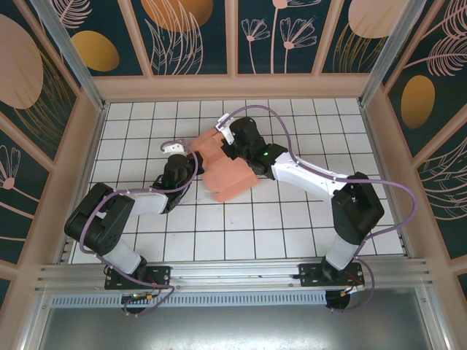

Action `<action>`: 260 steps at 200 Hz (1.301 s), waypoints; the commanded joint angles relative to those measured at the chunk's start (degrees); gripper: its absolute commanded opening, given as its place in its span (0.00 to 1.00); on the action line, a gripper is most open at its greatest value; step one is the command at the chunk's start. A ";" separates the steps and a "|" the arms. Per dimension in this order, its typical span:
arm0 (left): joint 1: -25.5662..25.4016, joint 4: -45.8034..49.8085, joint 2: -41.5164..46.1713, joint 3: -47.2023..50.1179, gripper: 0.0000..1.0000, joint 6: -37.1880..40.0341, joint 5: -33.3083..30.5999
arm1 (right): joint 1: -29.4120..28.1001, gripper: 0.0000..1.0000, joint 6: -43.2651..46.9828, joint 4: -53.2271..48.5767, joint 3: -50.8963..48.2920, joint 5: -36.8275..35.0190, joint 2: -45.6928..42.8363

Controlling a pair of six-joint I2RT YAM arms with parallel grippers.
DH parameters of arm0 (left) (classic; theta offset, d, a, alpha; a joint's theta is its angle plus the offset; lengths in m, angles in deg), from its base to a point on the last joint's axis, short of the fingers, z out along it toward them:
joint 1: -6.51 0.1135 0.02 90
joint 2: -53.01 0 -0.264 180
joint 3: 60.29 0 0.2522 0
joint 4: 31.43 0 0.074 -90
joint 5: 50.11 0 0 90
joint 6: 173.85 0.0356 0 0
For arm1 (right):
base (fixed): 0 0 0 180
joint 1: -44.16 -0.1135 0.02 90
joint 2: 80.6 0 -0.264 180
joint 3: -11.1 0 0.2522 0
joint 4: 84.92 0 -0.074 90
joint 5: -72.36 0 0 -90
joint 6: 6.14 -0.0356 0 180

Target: Fold the paper box

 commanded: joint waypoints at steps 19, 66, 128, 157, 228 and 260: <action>-1.10 -5.04 0.30 -1.81 0.00 -0.59 4.39 | 1.35 0.36 -0.96 1.03 -2.12 12.51 -4.32; -1.11 -4.59 0.16 -2.27 0.00 -0.40 4.46 | 8.01 0.46 -3.05 1.14 -7.66 28.15 -12.71; -1.09 -5.03 -1.24 -2.99 0.00 -0.85 5.51 | 13.52 0.48 -1.69 -1.55 -11.11 38.92 -17.11; -1.06 -4.77 -1.07 -2.98 0.00 -0.64 5.34 | 13.53 0.49 -0.75 -2.51 -11.84 42.46 -16.97; -0.94 -4.42 -0.67 -2.71 0.00 -0.51 5.07 | 13.56 0.46 2.60 -3.00 -11.65 40.64 -14.18; -0.99 -4.57 -0.90 -2.89 0.00 -0.61 5.24 | 13.57 0.44 5.42 -3.28 -10.64 40.07 -12.35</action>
